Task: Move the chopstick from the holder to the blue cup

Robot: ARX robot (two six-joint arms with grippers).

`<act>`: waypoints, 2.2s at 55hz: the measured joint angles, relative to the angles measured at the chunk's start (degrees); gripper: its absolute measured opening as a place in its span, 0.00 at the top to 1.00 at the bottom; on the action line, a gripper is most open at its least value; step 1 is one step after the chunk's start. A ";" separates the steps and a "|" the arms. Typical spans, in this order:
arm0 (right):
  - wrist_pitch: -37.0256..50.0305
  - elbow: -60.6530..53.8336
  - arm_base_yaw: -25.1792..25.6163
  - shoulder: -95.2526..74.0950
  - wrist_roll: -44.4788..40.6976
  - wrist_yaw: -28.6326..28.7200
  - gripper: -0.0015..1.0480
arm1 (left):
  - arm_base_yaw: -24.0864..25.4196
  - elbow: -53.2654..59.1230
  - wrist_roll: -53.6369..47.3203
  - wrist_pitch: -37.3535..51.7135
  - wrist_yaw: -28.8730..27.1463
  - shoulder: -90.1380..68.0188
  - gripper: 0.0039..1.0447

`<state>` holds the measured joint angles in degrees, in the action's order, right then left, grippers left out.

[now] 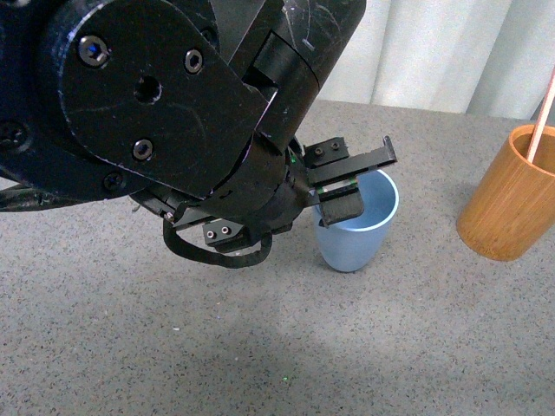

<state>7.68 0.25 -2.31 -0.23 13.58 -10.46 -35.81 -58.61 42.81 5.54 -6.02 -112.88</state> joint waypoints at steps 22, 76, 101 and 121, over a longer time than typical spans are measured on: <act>0.00 0.00 0.00 0.00 0.00 -0.02 0.09 | 2.69 4.48 -5.92 16.02 -10.78 3.19 0.14; 0.04 0.00 0.00 0.00 0.00 0.00 0.09 | 35.65 57.42 -42.34 -5.42 6.03 112.56 0.97; 15.37 4.52 5.99 -25.51 -10.49 -3.10 0.09 | 35.65 57.44 -42.36 -5.42 6.03 112.65 0.47; 12.11 33.86 12.87 -78.88 -14.03 12.87 0.09 | 35.65 57.44 -42.40 -5.44 6.01 112.67 0.07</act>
<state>19.79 34.11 10.57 -79.11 -0.45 2.42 -0.16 -1.17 0.40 0.10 -0.01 -0.21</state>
